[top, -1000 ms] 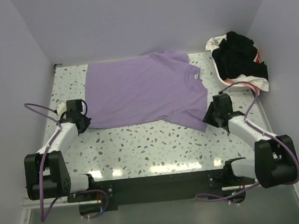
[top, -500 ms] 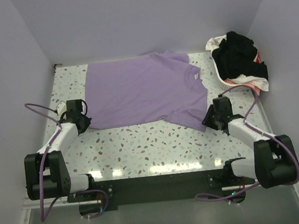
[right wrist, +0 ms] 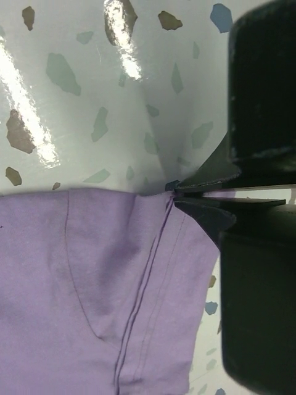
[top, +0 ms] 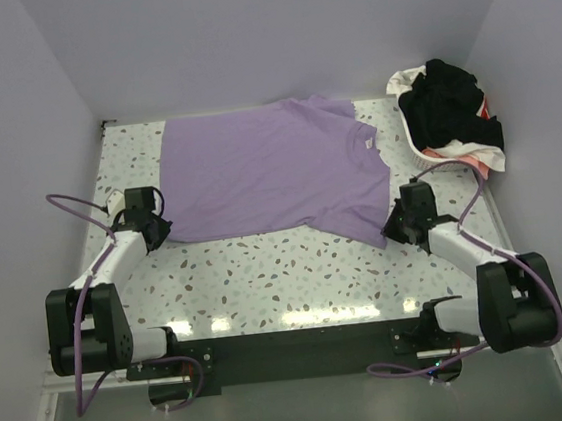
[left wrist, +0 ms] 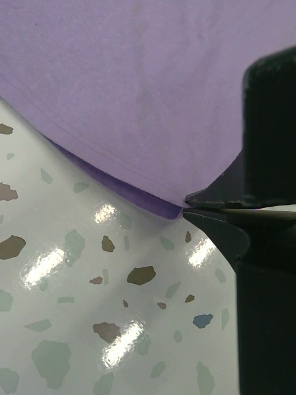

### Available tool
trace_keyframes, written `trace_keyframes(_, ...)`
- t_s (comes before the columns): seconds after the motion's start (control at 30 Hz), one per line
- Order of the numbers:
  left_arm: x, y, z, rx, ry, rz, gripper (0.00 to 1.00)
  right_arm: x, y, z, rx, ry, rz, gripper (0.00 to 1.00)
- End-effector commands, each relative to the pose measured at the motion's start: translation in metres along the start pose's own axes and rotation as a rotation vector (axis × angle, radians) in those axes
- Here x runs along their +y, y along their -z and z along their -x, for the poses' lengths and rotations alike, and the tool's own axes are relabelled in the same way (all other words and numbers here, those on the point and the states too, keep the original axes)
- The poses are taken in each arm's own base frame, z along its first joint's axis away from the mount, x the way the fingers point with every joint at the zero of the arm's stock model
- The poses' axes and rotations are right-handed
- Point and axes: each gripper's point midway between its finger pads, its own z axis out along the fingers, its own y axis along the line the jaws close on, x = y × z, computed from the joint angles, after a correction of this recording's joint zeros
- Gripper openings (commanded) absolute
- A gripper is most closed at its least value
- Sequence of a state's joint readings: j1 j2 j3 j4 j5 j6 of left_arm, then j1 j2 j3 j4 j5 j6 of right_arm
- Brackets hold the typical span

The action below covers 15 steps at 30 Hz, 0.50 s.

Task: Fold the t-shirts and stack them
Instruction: Flatten the tshirt out

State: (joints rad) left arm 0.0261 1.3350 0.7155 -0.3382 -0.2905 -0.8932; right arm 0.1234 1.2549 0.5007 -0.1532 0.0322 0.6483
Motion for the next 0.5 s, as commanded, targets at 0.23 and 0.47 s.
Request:
trace_keyframes(0.23,-0.003,-0.003,0.001,-0.016,0.005,-0.036,0.0,0.029,0.048,0.008,-0.031,0.062,0.163,0.06)
trace_keyframes(0.47,-0.005,-0.004,-0.001,-0.011,0.015,-0.044,0.0,0.024,0.054,-0.023,0.049,0.104,0.195,0.09)
